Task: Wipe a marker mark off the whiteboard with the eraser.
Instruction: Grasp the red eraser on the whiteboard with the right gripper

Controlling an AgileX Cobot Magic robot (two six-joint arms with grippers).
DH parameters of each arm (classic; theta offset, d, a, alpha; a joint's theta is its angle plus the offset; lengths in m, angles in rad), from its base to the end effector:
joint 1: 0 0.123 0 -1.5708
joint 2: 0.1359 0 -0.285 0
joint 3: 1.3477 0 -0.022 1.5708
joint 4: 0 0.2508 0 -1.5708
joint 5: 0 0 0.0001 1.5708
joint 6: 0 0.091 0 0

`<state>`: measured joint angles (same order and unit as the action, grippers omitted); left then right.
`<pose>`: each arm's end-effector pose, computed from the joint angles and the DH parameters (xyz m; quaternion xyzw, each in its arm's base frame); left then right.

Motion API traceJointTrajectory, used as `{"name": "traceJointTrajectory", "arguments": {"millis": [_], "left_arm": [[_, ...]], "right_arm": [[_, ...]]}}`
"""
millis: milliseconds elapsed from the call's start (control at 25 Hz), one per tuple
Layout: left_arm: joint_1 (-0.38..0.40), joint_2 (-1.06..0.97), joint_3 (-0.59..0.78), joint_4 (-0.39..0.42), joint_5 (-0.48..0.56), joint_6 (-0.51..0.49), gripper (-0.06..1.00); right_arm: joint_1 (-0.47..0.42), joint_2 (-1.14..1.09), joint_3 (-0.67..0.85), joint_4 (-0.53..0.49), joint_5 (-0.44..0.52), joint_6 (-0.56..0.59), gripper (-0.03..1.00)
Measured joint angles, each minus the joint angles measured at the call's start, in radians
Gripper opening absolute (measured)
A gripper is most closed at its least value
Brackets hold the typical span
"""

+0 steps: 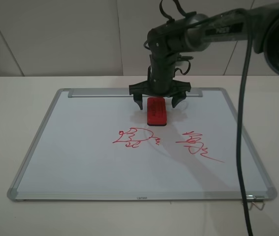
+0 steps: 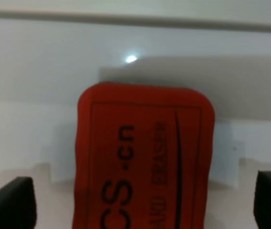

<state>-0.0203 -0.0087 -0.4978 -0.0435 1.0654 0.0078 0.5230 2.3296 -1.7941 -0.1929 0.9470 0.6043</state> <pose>-0.0062 -0.0033 0.2763 0.0129 0.8525 -0.0250 0.5220 0.4179 0.2246 0.1241 -0.0088 0.9927 -0.0234 0.1180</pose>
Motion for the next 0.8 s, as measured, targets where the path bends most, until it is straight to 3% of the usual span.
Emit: {"name": "traceJointTrajectory", "arguments": {"millis": [480, 600, 680, 800], "left_arm": [[0.0, 0.0, 0.0, 0.0, 0.0, 0.0, 0.77], [0.0, 0.0, 0.0, 0.0, 0.0, 0.0, 0.77], [0.0, 0.0, 0.0, 0.0, 0.0, 0.0, 0.77], [0.0, 0.0, 0.0, 0.0, 0.0, 0.0, 0.77]], "right_arm": [[-0.004, 0.029, -0.001, -0.013, -0.022, 0.016, 0.81], [-0.004, 0.029, -0.001, -0.015, -0.022, 0.018, 0.68], [-0.004, 0.03, -0.003, -0.014, -0.022, 0.019, 0.49], [-0.004, 0.03, -0.003, -0.014, -0.022, 0.022, 0.51]]}}
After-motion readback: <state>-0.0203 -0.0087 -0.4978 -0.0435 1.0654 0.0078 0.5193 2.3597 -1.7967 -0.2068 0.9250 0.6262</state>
